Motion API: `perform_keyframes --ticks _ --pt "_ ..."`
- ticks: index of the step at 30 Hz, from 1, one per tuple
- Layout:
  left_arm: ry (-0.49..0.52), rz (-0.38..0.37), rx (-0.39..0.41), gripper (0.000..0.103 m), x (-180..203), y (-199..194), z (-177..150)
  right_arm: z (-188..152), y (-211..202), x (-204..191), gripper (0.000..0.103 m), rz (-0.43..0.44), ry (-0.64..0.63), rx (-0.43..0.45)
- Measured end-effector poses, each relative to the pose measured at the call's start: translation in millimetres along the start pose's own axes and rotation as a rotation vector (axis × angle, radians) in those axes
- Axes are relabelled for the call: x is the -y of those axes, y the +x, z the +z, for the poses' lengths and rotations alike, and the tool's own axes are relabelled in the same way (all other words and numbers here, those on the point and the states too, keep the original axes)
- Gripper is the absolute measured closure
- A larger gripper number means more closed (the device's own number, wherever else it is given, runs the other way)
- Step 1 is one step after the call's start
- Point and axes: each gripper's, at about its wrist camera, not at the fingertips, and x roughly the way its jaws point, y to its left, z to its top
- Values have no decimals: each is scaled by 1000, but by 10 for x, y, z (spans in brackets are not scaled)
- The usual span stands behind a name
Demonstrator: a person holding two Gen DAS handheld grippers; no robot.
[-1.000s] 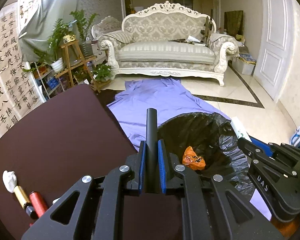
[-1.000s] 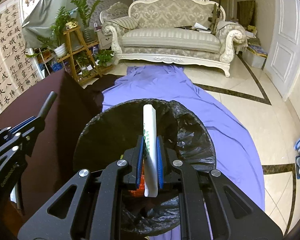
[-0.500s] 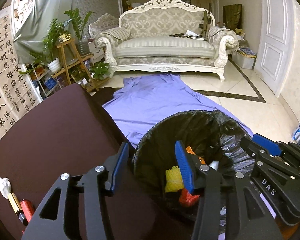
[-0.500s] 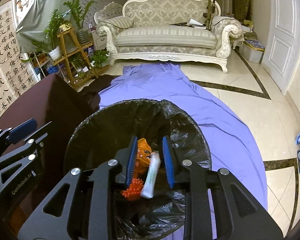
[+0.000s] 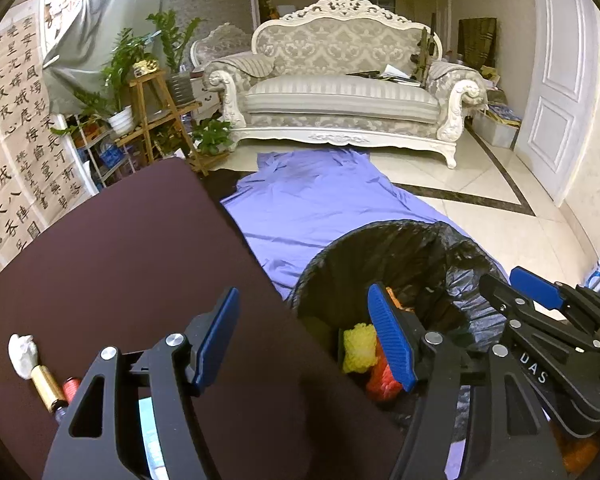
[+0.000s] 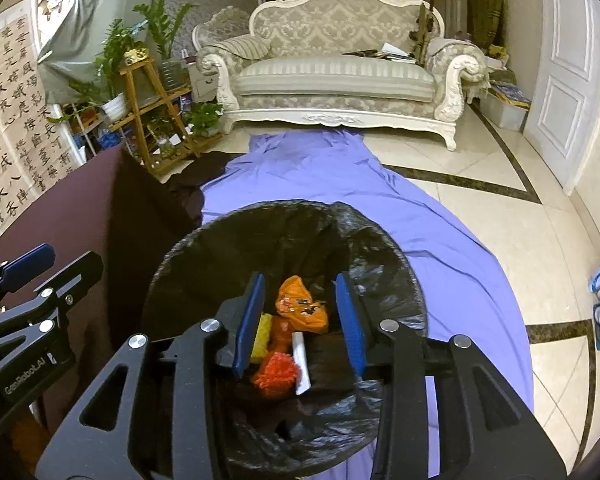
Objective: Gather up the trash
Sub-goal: 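Carry the black stick and white tube over the black bin and open both grippers, then move both grippers back over the table toward the bottles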
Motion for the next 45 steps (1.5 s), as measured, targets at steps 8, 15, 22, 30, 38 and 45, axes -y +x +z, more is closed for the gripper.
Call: perform_keyframes --ticks 8,15,22,30,38,45 --pt "-75 70 3 38 -436 -236 -127 -4 -84 -409 66 61 -60 4" --pt "-152 159 1 38 -906 -404 -292 -50 -161 -843 66 124 -133 3" --pt "-227 231 -8 38 -1349 -581 -519 -103 -264 -1250 66 181 -209 5" --pt "-302 308 -30 38 -1788 -721 -779 -168 -363 -1794 66 250 -306 -1" --pt "-372 366 -61 38 -2142 -810 -1026 -313 -410 -2307 66 328 -412 -34" --pt "-401 369 -64 38 -2266 -834 -1116 -421 -446 -2613 67 372 -485 -56"
